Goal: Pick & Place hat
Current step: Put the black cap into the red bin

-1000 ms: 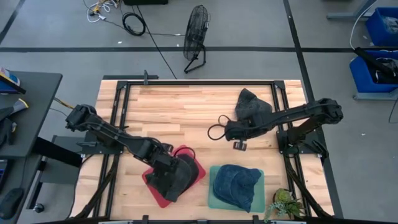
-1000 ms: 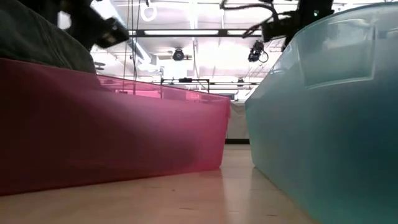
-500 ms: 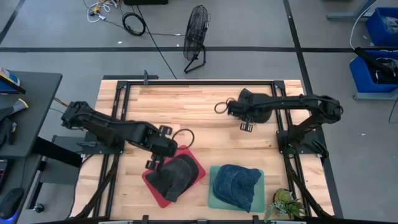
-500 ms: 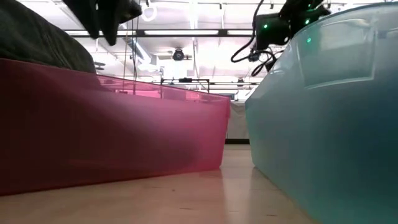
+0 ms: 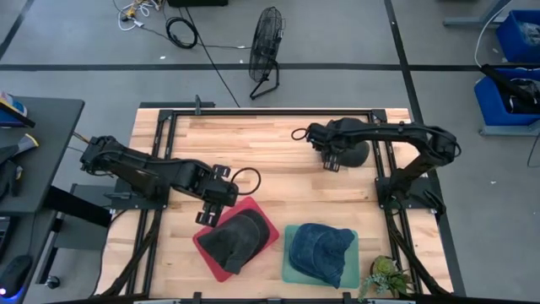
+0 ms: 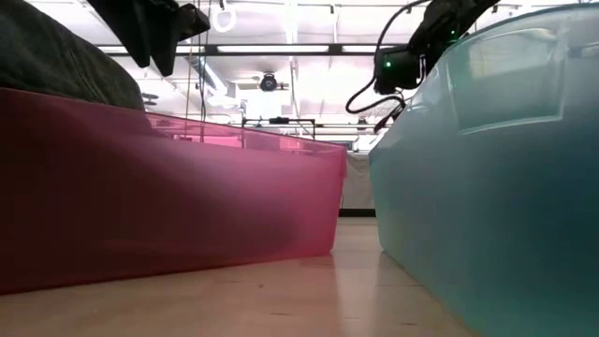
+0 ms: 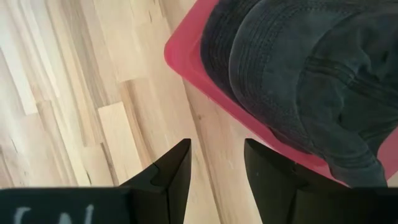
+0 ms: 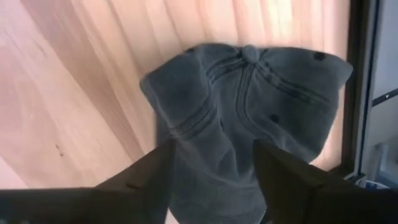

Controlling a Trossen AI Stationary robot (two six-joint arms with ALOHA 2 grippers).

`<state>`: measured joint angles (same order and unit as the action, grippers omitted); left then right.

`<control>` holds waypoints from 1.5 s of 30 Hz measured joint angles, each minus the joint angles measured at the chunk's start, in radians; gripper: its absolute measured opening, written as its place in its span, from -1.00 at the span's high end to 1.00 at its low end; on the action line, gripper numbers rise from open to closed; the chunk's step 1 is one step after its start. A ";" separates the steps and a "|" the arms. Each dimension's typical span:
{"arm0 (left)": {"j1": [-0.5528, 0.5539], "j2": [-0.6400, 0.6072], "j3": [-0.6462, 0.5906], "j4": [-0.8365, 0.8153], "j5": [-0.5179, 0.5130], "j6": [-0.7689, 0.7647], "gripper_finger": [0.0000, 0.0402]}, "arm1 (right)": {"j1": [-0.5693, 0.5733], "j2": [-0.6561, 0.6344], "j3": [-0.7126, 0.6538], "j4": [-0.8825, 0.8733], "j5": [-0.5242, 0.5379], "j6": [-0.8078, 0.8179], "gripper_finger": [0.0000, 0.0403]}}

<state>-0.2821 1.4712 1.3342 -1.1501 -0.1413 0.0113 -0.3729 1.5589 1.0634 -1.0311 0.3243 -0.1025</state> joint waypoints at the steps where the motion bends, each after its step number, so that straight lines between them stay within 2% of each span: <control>1: 0.000 0.000 0.000 -0.001 0.000 0.000 0.24 | 0.000 0.006 0.000 0.000 -0.001 -0.008 -0.15; 6: -0.002 0.000 0.000 -0.001 0.000 0.000 0.24 | -0.001 0.073 0.000 0.004 0.002 -0.030 -0.34; 11: -0.002 0.000 0.000 -0.001 0.000 -0.001 0.24 | -0.013 0.155 0.000 0.009 0.052 -0.042 -0.29; 15: -0.003 0.000 0.000 -0.001 0.000 -0.048 0.24 | -0.046 0.204 0.000 0.001 0.052 -0.021 -0.03; 22: -0.003 0.000 0.000 -0.006 0.001 -0.077 0.24 | -0.046 0.181 0.001 -0.080 0.051 0.003 0.88; 25: -0.003 0.000 0.000 -0.006 0.001 -0.077 0.26 | -0.016 0.139 0.012 -0.160 0.053 0.056 0.90; 30: -0.003 -0.001 0.000 -0.007 0.001 -0.071 0.32 | 0.112 0.036 0.051 -0.266 0.052 0.092 0.96; 37: -0.015 -0.007 0.001 -0.020 0.000 -0.105 0.39 | 0.387 -0.090 0.143 -0.181 0.046 0.091 0.96; 39: -0.028 -0.008 0.002 -0.039 0.000 -0.105 0.40 | 0.474 -0.112 0.166 -0.083 0.010 0.032 0.96; 45: -0.092 -0.042 0.003 -0.055 -0.003 -0.137 0.43 | 0.703 -0.126 0.171 0.461 -0.125 -0.223 0.96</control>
<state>-0.3741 1.4288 1.3373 -1.2053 -0.1444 -0.1253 0.3300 1.4332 1.2346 -0.5701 0.1991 -0.3256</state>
